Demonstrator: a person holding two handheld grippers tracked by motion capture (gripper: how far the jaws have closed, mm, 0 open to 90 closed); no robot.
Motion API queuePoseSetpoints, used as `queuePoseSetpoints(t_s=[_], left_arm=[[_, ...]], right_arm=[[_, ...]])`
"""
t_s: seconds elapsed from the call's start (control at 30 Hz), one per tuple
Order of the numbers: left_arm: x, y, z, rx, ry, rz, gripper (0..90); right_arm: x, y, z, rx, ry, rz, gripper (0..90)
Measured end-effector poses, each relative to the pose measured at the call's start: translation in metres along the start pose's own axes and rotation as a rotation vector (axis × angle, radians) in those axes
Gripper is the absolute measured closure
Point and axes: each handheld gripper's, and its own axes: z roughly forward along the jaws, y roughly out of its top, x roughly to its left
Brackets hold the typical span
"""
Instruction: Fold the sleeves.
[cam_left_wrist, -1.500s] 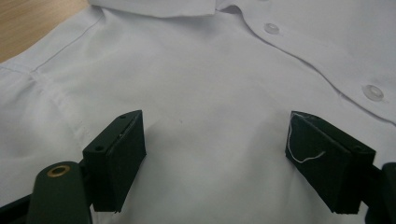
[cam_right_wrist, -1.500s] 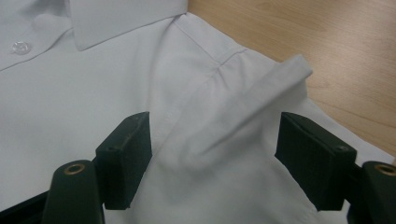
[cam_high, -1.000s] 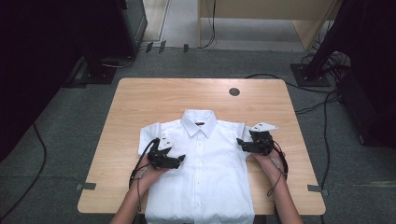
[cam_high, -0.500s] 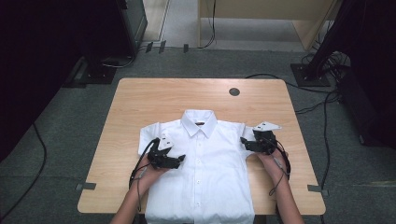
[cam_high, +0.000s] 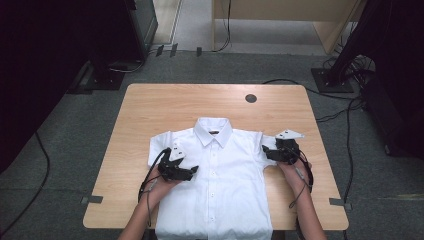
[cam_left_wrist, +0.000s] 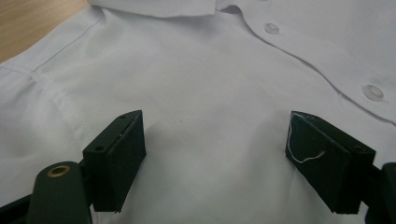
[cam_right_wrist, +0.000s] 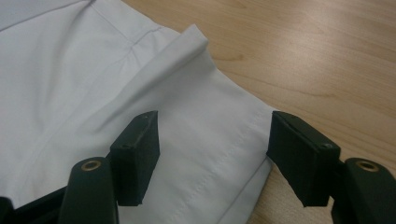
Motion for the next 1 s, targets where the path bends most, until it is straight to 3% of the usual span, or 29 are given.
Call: queuePoseSetpoints(t_s=[0.33, 0.6, 0.7, 1.0], left_arm=[[0.0000, 0.0000, 0.0000, 0.000, 0.001, 0.000, 19.9], [-0.0001, 0.0000, 0.0000, -0.001, 0.001, 0.000, 19.9], [-0.0001, 0.0000, 0.0001, -0.001, 0.000, -0.001, 19.9], [0.0001, 0.0000, -0.0001, 0.001, 0.000, 0.001, 19.9]], right_arm=[[-0.0040, -0.0030, 0.0000, -0.015, 0.007, 0.037, 46.1], [-0.0013, -0.0035, -0.0021, -0.024, 0.010, 0.018, 77.9], [0.0007, -0.0021, -0.0027, -0.011, 0.014, 0.003, 86.1], [0.0025, 0.0029, -0.0067, -0.013, 0.068, 0.027, 87.7]])
